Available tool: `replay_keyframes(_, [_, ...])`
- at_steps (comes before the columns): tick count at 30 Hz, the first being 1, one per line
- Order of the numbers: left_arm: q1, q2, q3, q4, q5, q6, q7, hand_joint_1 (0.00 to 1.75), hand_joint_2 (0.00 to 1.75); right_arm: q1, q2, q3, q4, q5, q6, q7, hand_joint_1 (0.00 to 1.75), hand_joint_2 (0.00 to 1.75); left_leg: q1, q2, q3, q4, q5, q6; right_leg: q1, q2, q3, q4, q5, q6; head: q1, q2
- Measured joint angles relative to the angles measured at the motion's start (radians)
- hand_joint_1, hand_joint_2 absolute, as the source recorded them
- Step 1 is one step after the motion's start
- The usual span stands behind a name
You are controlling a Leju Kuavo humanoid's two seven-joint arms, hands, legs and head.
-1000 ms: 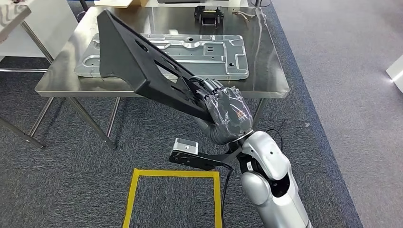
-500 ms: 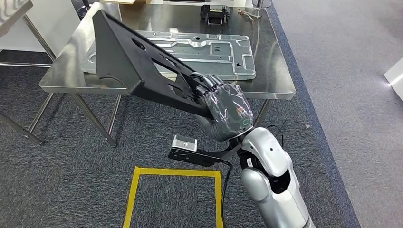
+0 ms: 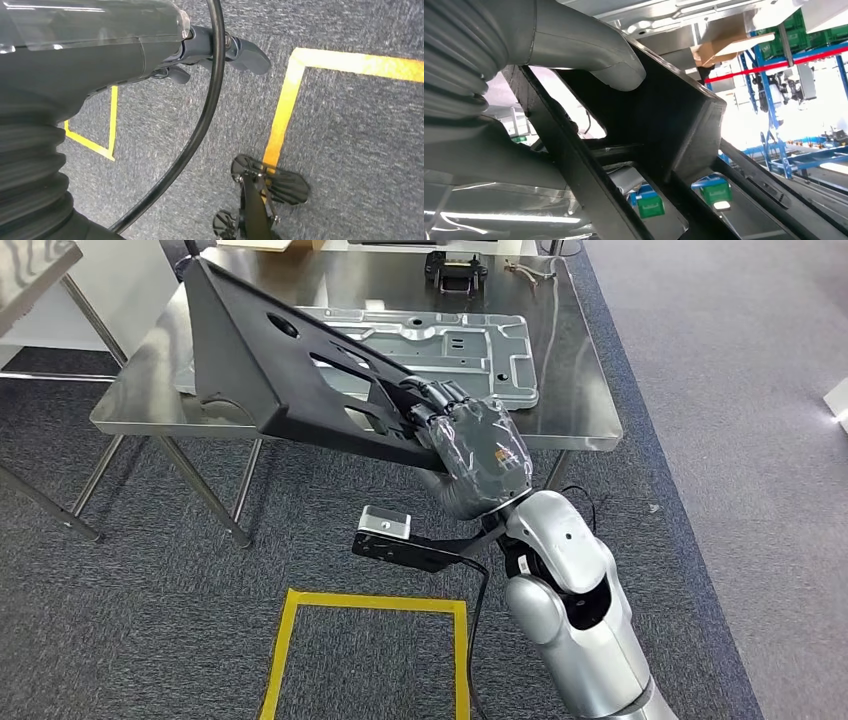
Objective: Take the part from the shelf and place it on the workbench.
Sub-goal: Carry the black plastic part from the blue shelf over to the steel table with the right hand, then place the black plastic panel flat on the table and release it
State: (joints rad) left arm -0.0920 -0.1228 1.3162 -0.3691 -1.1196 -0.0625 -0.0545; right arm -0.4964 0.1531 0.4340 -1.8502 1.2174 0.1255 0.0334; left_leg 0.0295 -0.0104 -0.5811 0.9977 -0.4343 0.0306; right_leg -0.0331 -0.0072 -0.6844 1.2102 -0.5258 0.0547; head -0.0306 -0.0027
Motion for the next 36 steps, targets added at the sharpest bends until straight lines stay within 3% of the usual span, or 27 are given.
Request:
replay_keyframes(2, [-0.001,0.002,0.000,0.000,0.000,-0.001,-0.001,0.00,1.75,-0.004,0.000,0.000,0.004,0.001,0.000,0.000,1.75,1.75,0.005,-0.006,-0.002,0.014,-0.009,-0.018,-0.007,0.005,0.061,-0.130,0.055,0.005,0.000,0.000])
replay_keyframes(3, [-0.001,0.003,0.000,0.000,0.000,-0.001,-0.002,0.00,1.75,-0.006,0.000,0.001,0.006,0.001,0.000,0.000,1.75,1.75,0.005,-0.008,-0.005,0.020,-0.013,-0.028,-0.008,0.008,0.080,-0.170,0.066,0.002,0.000,0.000])
replay_keyframes(6, [0.000,0.004,0.000,0.002,0.000,0.000,-0.005,0.00,1.75,-0.007,-0.001,0.002,0.012,0.002,0.001,0.002,1.75,1.75,0.006,-0.011,-0.006,0.020,-0.016,-0.052,0.001,0.012,0.086,-0.187,0.062,-0.025,0.000,0.000])
replay_keyframes(8, [0.000,0.004,0.000,0.004,0.000,0.000,-0.006,0.00,1.75,-0.009,0.000,0.002,0.013,0.003,0.001,0.002,1.75,1.75,0.011,-0.005,-0.013,0.041,-0.034,-0.061,0.002,0.009,0.091,-0.191,0.063,-0.044,0.000,0.000])
replay_keyframes(9, [0.000,0.004,0.000,0.004,0.000,0.001,-0.006,0.00,1.75,-0.010,0.000,0.003,0.014,0.003,0.001,0.002,1.75,1.75,0.012,-0.002,-0.032,0.083,-0.058,-0.063,0.003,0.008,0.094,-0.194,0.063,-0.052,0.000,0.000])
replay_keyframes(11, [0.000,0.005,0.000,0.004,0.000,0.001,-0.006,0.00,1.75,-0.011,0.001,0.003,0.016,0.003,0.001,0.002,1.75,1.75,0.010,0.003,-0.097,0.217,-0.118,-0.062,0.009,0.005,0.097,-0.194,0.059,-0.063,0.000,0.000])
replay_keyframes(12, [0.000,0.005,0.000,0.004,0.000,0.001,-0.007,0.00,1.75,-0.011,0.001,0.003,0.018,0.003,0.001,0.002,1.75,1.75,0.009,0.004,-0.130,0.280,-0.137,-0.061,0.014,0.005,0.098,-0.193,0.057,-0.067,0.000,0.000])
replay_keyframes(13, [0.001,0.005,0.000,0.004,0.000,0.001,-0.007,0.00,1.75,-0.010,0.001,0.003,0.021,0.003,0.001,0.002,1.75,1.75,0.008,0.004,-0.149,0.312,-0.138,-0.058,0.018,0.005,0.100,-0.192,0.055,-0.070,0.000,0.000])
replay_keyframes(14, [0.002,0.005,0.000,0.005,0.000,0.001,-0.007,0.00,1.75,-0.010,0.001,0.003,0.022,0.003,0.001,0.003,1.75,1.75,0.006,0.004,-0.150,0.305,-0.119,-0.054,0.022,0.005,0.103,-0.191,0.052,-0.072,0.000,0.000])
replay_keyframes(15, [0.002,0.005,0.000,0.005,0.000,0.001,-0.007,0.00,1.75,-0.010,0.001,0.003,0.024,0.003,0.001,0.003,1.75,1.75,0.004,0.004,-0.132,0.261,-0.085,-0.048,0.025,0.005,0.108,-0.190,0.048,-0.073,0.000,0.000])
replay_keyframes(16, [0.002,0.005,0.000,0.006,0.000,0.002,-0.007,0.00,1.75,-0.010,0.001,0.003,0.024,0.003,0.001,0.003,1.75,1.75,0.000,0.005,-0.102,0.192,-0.047,-0.039,0.028,0.005,0.113,-0.189,0.044,-0.073,0.000,0.000])
replay_keyframes(18, [0.001,0.007,0.000,0.006,0.000,0.002,-0.007,0.00,1.75,-0.011,0.001,0.003,0.025,0.003,0.001,0.003,1.75,1.75,-0.009,0.008,-0.048,0.079,-0.006,-0.026,0.034,0.005,0.119,-0.187,0.037,-0.068,0.000,0.000])
replay_keyframes(20, [0.000,0.008,0.000,0.007,0.001,0.002,-0.008,0.00,1.75,-0.010,0.001,0.003,0.025,0.004,0.001,0.002,1.75,1.75,-0.016,0.008,-0.033,0.046,-0.008,-0.021,0.035,0.004,0.118,-0.187,0.034,-0.059,0.000,0.000])
replay_keyframes(23, [0.002,0.008,0.000,0.007,0.002,0.002,-0.009,0.00,1.75,-0.011,0.001,0.003,0.025,0.004,0.001,0.003,1.75,1.75,-0.012,0.005,-0.026,0.029,-0.006,-0.011,0.033,0.003,0.115,-0.176,0.022,-0.044,0.000,0.000])
replay_keyframes(25, [0.001,0.008,0.000,0.007,0.003,0.002,-0.009,0.00,1.75,-0.013,0.000,0.003,0.025,0.004,0.001,0.002,1.75,1.75,-0.007,0.005,-0.018,0.020,-0.004,-0.002,0.029,0.004,0.072,-0.091,-0.022,-0.036,0.000,0.000])
replay_keyframes(27, [0.000,0.008,0.000,0.007,0.005,0.002,-0.009,0.00,1.75,-0.011,-0.001,0.003,0.025,0.004,0.001,0.002,1.75,1.75,-0.008,0.004,-0.017,0.020,-0.007,0.002,0.027,0.005,-0.005,0.041,-0.071,-0.031,0.000,0.000])
replay_keyframes(28, [0.000,0.008,0.000,0.007,0.006,0.002,-0.009,0.00,1.75,-0.009,-0.001,0.003,0.025,0.004,0.001,0.002,1.75,1.75,-0.008,0.004,-0.015,0.020,-0.009,0.003,0.026,0.005,-0.034,0.081,-0.075,-0.028,0.000,0.000])
replay_keyframes(29, [0.001,0.008,0.000,0.007,0.007,0.002,-0.009,0.00,1.75,-0.008,-0.002,0.003,0.026,0.004,0.001,0.002,1.75,1.75,-0.008,0.003,-0.013,0.021,-0.012,0.003,0.024,0.004,-0.046,0.086,-0.059,-0.027,0.000,0.000])
replay_keyframes(31, [0.001,0.008,0.000,0.007,0.008,0.002,-0.009,0.00,1.75,-0.008,-0.002,0.003,0.026,0.004,0.001,0.002,1.75,1.75,-0.008,0.000,-0.002,0.021,-0.020,-0.001,0.022,0.005,-0.009,-0.016,0.022,-0.030,0.000,0.000])
replay_keyframes(33, [0.000,0.007,0.000,0.007,0.009,0.002,-0.009,0.00,1.75,-0.010,-0.002,0.003,0.026,0.004,0.001,0.002,1.75,1.75,-0.011,-0.002,0.007,0.022,-0.030,-0.009,0.023,0.006,0.048,-0.141,0.076,-0.038,0.000,0.000])
replay_keyframes(34, [-0.001,0.007,0.000,0.008,0.009,0.002,-0.009,0.00,1.75,-0.010,-0.002,0.003,0.026,0.004,0.001,0.002,1.75,1.75,-0.012,-0.003,0.008,0.022,-0.034,-0.015,0.026,0.007,0.064,-0.175,0.083,-0.043,0.000,0.000])
replay_keyframes(36, [-0.001,0.007,0.000,0.008,0.009,0.002,-0.009,0.00,1.75,-0.011,-0.002,0.003,0.027,0.004,0.001,0.003,1.75,1.75,-0.014,-0.003,0.011,0.019,-0.038,-0.026,0.029,0.009,0.070,-0.190,0.075,-0.052,0.000,0.000])
